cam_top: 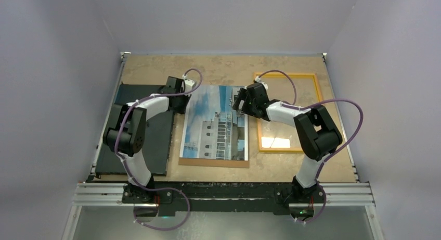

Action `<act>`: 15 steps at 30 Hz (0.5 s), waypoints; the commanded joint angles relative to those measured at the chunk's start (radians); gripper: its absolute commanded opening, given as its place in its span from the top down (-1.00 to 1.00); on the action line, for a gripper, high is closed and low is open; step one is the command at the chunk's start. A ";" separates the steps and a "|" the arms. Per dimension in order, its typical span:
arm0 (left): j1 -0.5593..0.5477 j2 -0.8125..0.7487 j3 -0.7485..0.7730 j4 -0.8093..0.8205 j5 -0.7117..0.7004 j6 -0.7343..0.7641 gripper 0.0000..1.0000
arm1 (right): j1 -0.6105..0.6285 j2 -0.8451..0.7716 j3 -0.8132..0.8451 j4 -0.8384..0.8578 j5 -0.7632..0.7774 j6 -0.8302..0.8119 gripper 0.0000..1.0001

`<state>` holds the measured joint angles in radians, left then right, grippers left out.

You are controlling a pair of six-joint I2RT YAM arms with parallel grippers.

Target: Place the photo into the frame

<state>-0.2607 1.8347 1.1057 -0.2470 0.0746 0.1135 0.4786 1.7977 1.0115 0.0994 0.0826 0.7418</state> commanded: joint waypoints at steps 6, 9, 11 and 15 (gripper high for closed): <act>-0.069 -0.115 -0.072 0.040 0.022 -0.034 0.64 | 0.024 0.043 -0.021 -0.130 0.016 0.025 -0.87; -0.075 -0.130 -0.067 0.044 0.013 -0.036 0.65 | 0.025 0.043 -0.024 -0.129 0.016 0.025 -0.88; -0.077 -0.138 -0.064 0.047 0.004 -0.036 0.66 | 0.025 0.044 -0.029 -0.125 0.015 0.028 -0.88; -0.080 -0.129 -0.051 0.039 0.009 -0.031 0.66 | 0.024 0.041 -0.041 -0.117 0.006 0.032 -0.89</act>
<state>-0.3405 1.7386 1.0382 -0.2394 0.0662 0.0963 0.4889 1.7977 1.0130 0.0944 0.1184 0.7441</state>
